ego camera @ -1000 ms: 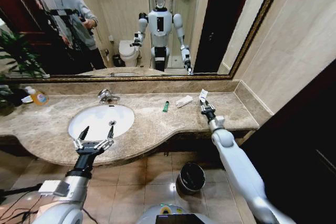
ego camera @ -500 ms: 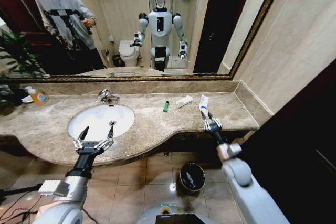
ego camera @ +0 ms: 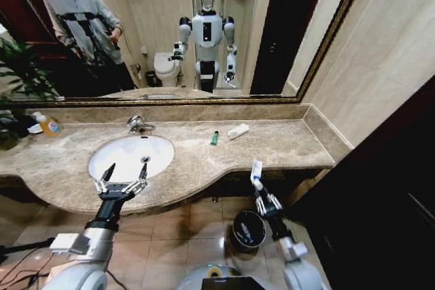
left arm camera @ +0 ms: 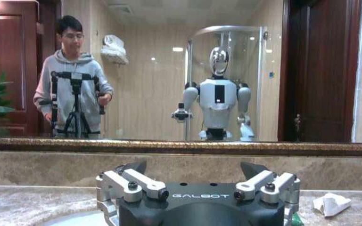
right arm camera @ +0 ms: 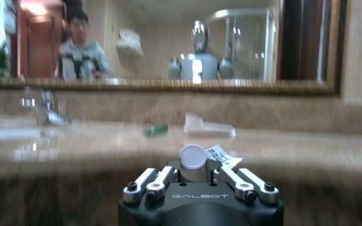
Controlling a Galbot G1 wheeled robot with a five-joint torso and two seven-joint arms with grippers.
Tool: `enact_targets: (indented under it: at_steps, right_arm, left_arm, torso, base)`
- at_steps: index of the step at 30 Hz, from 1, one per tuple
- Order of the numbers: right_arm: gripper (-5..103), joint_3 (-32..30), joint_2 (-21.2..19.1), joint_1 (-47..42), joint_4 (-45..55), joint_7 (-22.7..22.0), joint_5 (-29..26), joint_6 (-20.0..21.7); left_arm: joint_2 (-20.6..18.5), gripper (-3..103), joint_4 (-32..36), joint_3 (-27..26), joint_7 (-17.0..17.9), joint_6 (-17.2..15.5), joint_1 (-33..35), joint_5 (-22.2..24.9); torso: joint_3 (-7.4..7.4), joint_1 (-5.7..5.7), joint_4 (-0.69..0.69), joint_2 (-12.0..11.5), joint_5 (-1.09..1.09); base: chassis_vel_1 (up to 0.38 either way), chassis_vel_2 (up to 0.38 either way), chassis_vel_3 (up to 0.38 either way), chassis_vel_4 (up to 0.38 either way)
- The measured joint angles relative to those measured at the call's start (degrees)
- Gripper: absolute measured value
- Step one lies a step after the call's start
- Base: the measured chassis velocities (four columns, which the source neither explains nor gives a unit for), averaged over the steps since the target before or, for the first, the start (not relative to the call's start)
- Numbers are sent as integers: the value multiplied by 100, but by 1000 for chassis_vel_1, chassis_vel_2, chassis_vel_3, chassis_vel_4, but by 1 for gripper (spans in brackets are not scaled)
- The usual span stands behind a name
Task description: Pick up the trash from the sink and place it in the trash bin.
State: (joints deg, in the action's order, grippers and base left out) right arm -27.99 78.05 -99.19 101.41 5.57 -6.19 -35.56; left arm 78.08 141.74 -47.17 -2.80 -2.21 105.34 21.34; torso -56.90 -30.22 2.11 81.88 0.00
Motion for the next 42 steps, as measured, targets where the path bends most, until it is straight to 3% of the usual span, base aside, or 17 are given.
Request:
enact_targets:
  at_steps: [4, 8, 15, 17, 23, 42]
  right_arm:
    - [24, 48, 106, -58, -624, -25, 62, -380]
    - [24, 100, 161, -2, -1077, -70, 115, -498]
    - [24, 164, 304, 588, -2209, -280, 473, 50]
    - [24, 136, 418, 999, -2799, -411, 916, 517]
    - [24, 128, 391, 1408, -3654, -324, 1370, 1068]
    - [24, 133, 545, 2571, -5666, -183, 1589, 1372]
  left_arm:
    - [0, 100, 0, 0, 0, 0, 0, 0]
    - [0, 100, 0, 0, 0, 0, 0, 0]
    - [0, 100, 0, 0, 0, 0, 0, 0]
    - [0, 100, 0, 0, 0, 0, 0, 0]
    - [0, 100, 0, 0, 0, 0, 0, 0]
    - [0, 100, 0, 0, 0, 0, 0, 0]
  torso:
    - [0, 0, 0, 0, 0]
    - [0, 0, 0, 0, -1]
    - [0, 0, 1, 0, 1]
    - [-1, -1, 1, 0, 0]
    - [-1, -1, 0, 0, 0]
    - [-1, -1, 0, 0, -1]
  base:
    - [0, 0, 0, 0]
    - [0, 0, 0, 0]
    - [0, 0, 0, 0]
    - [0, 0, 0, 0]
    - [0, 0, 0, 0]
    - [0, 0, 0, 0]
